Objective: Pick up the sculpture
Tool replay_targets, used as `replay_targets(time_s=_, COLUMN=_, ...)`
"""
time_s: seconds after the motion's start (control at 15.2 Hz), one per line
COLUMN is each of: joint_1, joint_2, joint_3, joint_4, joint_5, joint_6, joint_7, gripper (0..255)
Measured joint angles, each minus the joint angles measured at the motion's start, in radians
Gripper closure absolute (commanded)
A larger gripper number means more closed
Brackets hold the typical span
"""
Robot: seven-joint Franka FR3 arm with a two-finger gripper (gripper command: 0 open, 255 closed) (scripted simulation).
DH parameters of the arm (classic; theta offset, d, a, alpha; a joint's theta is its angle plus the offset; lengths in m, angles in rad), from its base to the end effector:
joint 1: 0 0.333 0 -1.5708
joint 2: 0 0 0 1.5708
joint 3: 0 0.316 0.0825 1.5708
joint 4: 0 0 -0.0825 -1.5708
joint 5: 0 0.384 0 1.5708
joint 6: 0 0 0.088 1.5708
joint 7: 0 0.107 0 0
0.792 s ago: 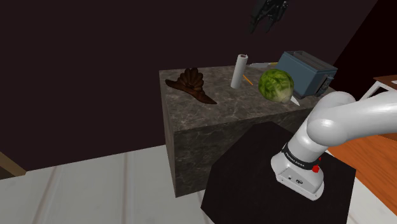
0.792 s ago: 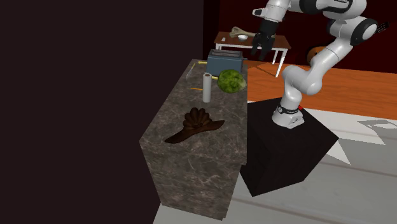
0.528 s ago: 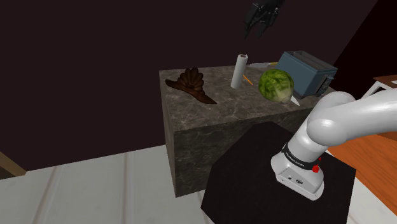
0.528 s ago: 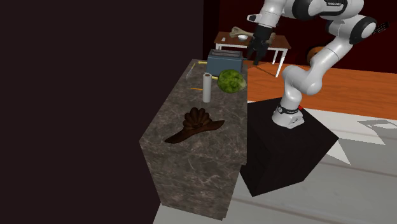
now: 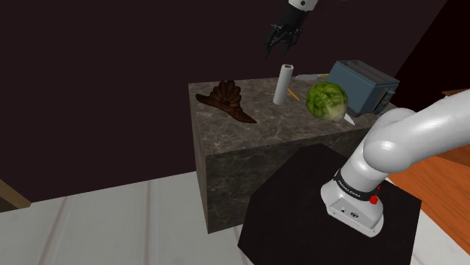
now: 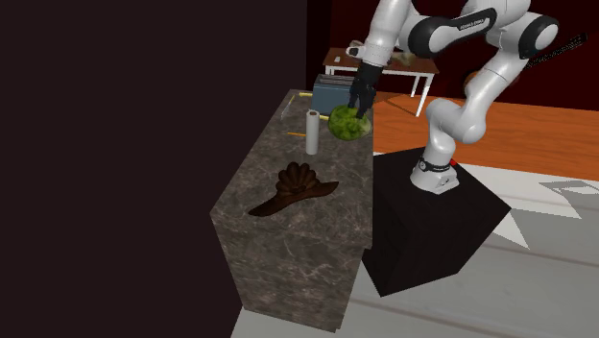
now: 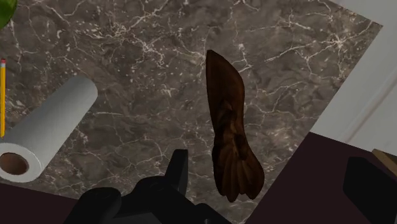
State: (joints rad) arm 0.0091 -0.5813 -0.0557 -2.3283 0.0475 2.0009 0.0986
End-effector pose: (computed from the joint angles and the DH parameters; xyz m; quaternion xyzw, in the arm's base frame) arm 0.3997 -0.0195 0.5746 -0.9883 0.0764 -0.1249 0.0417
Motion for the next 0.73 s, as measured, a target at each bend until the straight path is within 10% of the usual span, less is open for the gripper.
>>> replay_targets(time_s=0.73, joint_1=0.013, joint_2=0.383, joint_3=-0.016, joint_4=0.098, joint_5=0.029, joint_6=0.292, joint_7=-0.028, gripper=0)
